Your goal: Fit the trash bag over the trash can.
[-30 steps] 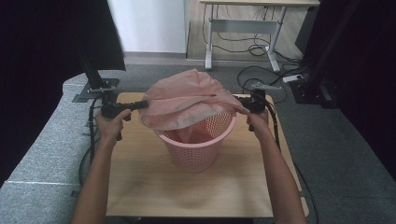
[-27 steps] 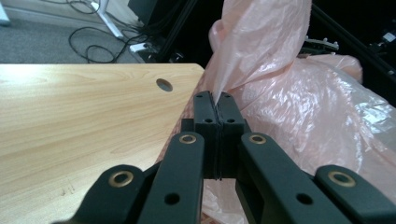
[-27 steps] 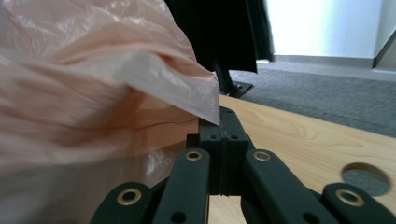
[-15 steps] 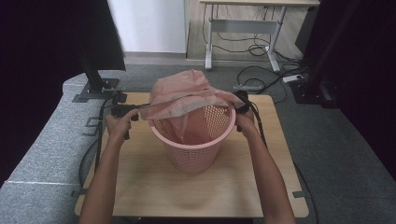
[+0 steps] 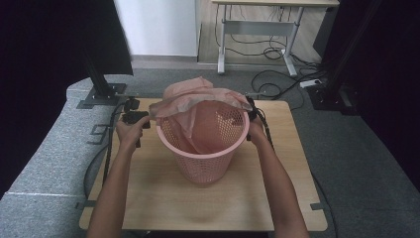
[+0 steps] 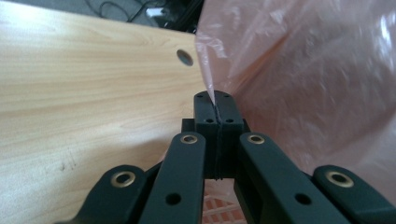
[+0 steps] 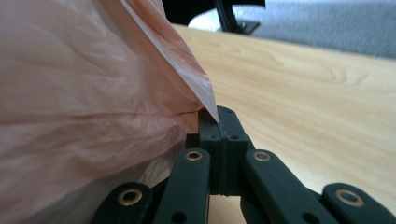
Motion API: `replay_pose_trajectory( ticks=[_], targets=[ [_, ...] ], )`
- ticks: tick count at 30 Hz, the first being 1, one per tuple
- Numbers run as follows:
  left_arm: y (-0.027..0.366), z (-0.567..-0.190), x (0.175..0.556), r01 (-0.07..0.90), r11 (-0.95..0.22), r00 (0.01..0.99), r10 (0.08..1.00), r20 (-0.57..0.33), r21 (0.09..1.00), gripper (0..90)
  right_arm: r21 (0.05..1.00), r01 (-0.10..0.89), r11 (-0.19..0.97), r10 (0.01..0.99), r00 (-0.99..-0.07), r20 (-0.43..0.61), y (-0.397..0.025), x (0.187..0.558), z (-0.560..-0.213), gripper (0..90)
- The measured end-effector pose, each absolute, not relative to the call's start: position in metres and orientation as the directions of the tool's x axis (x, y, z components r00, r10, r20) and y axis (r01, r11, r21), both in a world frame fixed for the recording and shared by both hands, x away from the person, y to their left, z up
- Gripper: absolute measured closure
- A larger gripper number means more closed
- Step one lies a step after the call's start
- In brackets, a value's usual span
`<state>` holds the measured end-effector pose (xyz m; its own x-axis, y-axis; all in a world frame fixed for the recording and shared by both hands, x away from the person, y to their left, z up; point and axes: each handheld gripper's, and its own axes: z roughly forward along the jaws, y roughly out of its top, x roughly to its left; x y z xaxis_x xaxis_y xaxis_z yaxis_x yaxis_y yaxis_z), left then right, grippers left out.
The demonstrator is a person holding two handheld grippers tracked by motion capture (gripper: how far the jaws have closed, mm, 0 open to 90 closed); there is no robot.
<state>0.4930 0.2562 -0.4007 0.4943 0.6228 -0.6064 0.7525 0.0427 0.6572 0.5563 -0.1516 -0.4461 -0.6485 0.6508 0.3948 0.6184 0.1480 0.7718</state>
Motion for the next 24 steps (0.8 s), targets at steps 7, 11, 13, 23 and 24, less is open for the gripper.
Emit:
replay_pose_trajectory(
  ticks=[7,11,13,23,24],
  targets=[
    [0.263,-0.398,0.486,0.745,0.022,0.511,0.625,-0.591,0.667,89.7,0.695,0.688,0.209,0.676,-0.616,0.406,-0.156,0.558,-0.463,89.5],
    [0.268,-0.395,0.478,0.723,0.020,0.541,0.605,-0.585,0.690,89.6,0.753,0.656,0.048,0.725,-0.542,0.426,-0.190,0.550,-0.446,61.2],
    [0.268,-0.392,0.474,0.709,0.022,0.556,0.598,-0.578,0.705,89.6,0.787,0.616,-0.013,0.749,-0.516,0.416,-0.209,0.542,-0.432,47.7],
    [0.265,-0.385,0.462,0.656,0.016,0.604,0.588,-0.538,0.755,89.5,0.809,0.587,0.024,0.748,-0.548,0.375,-0.255,0.501,-0.381,31.8],
    [0.265,-0.385,0.461,0.653,0.017,0.603,0.593,-0.534,0.757,89.5,0.805,0.590,0.066,0.755,-0.557,0.346,-0.251,0.499,-0.384,31.8]
  ],
)
